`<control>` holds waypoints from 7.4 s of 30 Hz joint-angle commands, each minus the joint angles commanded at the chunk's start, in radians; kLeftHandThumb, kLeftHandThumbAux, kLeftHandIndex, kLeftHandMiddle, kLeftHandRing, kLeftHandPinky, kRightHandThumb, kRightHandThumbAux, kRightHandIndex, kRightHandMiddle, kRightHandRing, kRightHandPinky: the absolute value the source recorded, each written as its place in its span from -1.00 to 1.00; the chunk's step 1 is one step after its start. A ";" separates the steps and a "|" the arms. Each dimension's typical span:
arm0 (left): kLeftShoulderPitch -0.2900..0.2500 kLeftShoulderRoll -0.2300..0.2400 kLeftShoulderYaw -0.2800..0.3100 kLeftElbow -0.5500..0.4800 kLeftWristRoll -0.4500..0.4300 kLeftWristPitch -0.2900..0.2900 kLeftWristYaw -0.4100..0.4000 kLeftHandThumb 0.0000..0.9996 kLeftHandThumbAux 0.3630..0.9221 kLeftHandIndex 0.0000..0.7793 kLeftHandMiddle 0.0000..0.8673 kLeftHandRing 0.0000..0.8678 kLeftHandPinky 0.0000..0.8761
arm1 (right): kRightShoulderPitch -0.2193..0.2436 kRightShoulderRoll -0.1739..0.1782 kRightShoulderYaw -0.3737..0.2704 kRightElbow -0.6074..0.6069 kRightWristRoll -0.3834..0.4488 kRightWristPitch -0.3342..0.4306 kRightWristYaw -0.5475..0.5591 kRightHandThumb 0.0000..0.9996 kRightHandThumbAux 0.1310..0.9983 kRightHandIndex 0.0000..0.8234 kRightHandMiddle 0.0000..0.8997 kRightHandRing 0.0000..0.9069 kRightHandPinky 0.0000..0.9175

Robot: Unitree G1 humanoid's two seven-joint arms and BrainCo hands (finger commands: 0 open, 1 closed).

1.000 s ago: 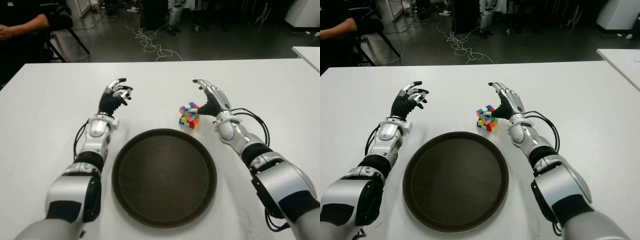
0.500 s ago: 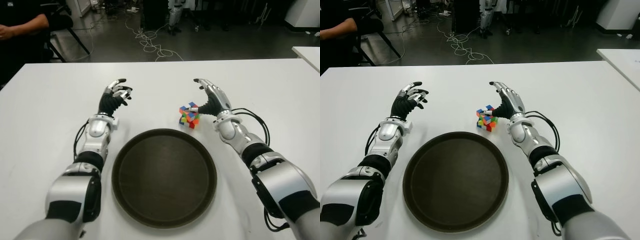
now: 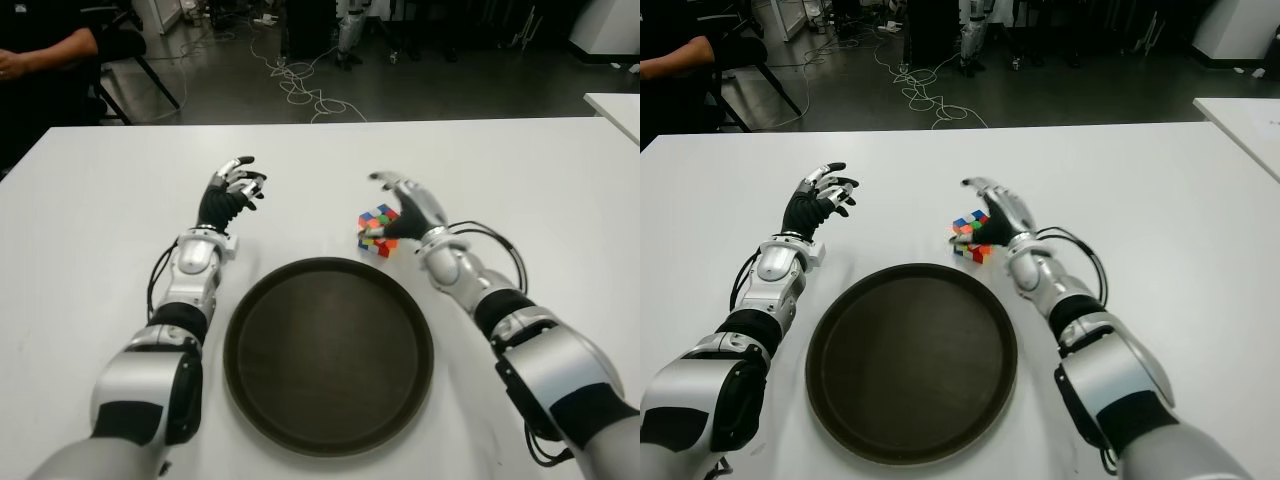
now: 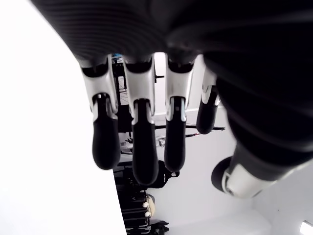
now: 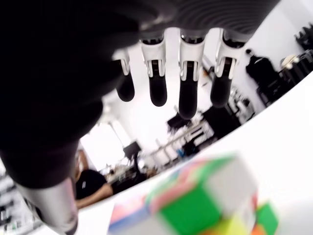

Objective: Pick up the Rubik's Cube and put it in the plate

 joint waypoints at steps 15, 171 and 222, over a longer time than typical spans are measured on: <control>0.001 0.000 -0.002 -0.002 0.001 0.003 -0.001 -0.42 0.05 -0.45 -0.14 0.10 0.25 | 0.004 0.004 0.020 -0.005 -0.014 0.030 0.002 -1.00 0.53 -0.50 -0.55 -0.49 -0.43; 0.009 -0.013 -0.015 -0.021 0.012 0.006 0.042 -0.41 0.21 -0.43 -0.08 0.14 0.28 | -0.023 -0.015 0.015 -0.002 -0.036 0.175 -0.132 0.40 0.39 0.01 0.06 0.17 0.27; 0.002 -0.013 0.003 -0.011 -0.007 0.012 0.022 -0.33 0.16 -0.44 -0.10 0.13 0.27 | 0.163 -0.119 -0.024 -0.559 -0.035 -0.229 -0.255 0.39 0.39 0.02 0.32 0.37 0.43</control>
